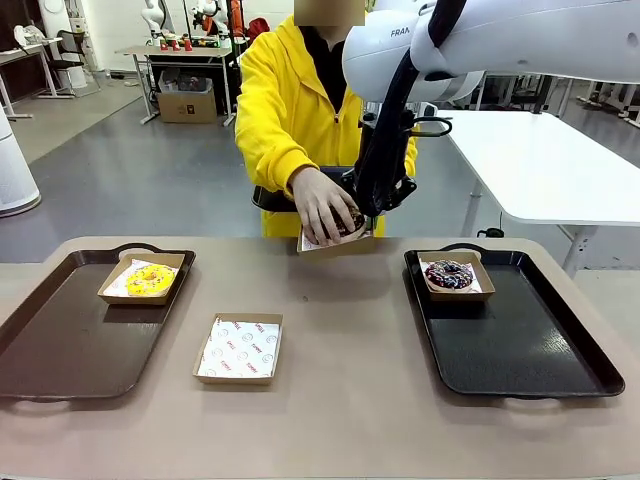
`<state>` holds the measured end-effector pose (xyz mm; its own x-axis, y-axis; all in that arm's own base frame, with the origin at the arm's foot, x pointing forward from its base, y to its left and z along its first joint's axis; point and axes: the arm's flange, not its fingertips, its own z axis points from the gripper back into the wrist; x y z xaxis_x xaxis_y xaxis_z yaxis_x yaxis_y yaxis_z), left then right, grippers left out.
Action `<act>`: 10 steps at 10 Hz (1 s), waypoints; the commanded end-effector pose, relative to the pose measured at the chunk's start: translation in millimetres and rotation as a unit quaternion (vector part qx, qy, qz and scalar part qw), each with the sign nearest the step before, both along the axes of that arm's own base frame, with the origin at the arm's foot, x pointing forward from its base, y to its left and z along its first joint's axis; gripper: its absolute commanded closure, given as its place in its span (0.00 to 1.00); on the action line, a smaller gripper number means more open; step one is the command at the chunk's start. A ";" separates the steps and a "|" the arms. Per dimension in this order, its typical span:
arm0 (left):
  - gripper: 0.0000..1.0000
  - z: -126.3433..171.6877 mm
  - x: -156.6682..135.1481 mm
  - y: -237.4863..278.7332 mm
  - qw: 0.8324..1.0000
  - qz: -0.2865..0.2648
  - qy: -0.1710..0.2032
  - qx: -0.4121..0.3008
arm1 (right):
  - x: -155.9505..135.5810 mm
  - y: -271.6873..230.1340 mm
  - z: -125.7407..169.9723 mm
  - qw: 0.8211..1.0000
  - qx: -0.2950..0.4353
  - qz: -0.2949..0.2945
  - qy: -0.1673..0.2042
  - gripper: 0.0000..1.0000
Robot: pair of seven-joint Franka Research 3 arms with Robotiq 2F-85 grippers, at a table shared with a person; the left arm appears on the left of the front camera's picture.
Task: Individually package the donuts and arrange them on the tray.
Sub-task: Place the picked Paper togo box on the Handle tray while simultaneously picking up another Paper togo box from the table with the other hand.
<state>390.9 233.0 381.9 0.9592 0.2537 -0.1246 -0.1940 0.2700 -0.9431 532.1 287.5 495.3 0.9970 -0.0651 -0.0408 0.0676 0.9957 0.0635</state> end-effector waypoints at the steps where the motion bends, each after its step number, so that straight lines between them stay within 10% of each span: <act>1: 0.03 1.1 -0.8 0.1 1.000 -0.002 -0.001 -0.002 | -2.4 -2.9 1.6 1.000 -0.001 -0.001 -0.001 1.00; 10: 0.03 15.0 -3.3 -13.0 1.000 -0.018 -0.004 0.021 | -12.4 -9.3 7.5 0.999 -0.010 0.032 -0.009 0.98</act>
<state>391.5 230.2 385.1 0.9623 0.2447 -0.1187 -0.1869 0.2780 -0.9422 530.6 287.7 497.0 0.9981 -0.0482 -0.0384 0.0506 0.9967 0.0629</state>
